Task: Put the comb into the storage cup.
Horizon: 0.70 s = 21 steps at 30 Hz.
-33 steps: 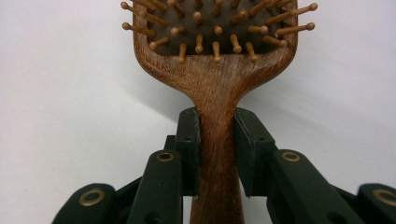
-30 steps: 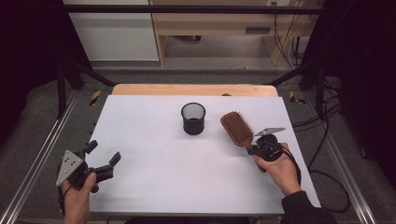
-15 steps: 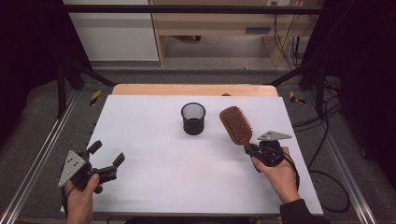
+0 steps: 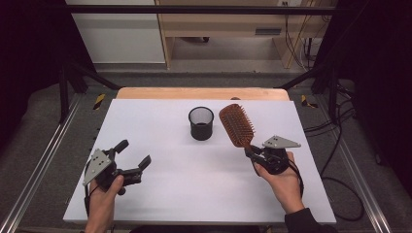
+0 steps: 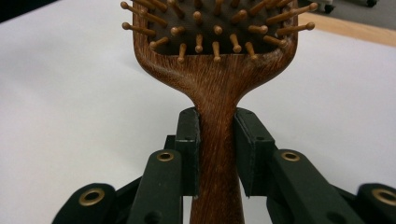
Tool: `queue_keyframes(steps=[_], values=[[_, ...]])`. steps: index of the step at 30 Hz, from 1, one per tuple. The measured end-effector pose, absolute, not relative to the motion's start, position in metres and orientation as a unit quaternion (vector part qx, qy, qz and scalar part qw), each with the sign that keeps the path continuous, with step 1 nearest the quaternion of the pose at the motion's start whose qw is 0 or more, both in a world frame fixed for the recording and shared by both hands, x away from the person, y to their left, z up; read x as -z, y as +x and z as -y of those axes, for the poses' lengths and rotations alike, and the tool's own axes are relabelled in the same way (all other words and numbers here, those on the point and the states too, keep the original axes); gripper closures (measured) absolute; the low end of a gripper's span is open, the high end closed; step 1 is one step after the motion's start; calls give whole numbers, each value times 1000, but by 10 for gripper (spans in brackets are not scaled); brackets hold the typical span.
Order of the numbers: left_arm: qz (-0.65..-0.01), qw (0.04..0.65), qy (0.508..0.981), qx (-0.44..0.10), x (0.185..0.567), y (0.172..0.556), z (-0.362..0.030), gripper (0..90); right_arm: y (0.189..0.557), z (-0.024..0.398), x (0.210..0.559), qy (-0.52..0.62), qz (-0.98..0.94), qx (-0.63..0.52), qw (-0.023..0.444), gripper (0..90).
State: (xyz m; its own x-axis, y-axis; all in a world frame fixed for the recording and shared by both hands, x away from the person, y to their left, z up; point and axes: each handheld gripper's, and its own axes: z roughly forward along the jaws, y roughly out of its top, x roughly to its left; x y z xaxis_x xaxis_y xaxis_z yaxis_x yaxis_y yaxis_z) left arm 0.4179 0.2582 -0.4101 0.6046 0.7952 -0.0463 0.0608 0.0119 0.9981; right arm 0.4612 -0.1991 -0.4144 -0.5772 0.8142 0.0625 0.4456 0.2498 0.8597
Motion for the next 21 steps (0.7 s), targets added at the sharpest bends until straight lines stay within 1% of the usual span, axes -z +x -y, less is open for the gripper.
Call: queue_keyframes(steps=[4,10,14,21], values=[[-310,645,645,-270,393,433,-234,27,461,192,409,406,-761,-462,206,727],[-292,655,648,-258,374,454,-208,31,460,173,400,384,-760,-477,218,728],[-284,657,654,-247,373,448,-199,33,458,154,397,367,-757,-496,215,728],[-292,657,656,-230,371,433,-193,35,446,125,401,347,-757,-511,213,727]])
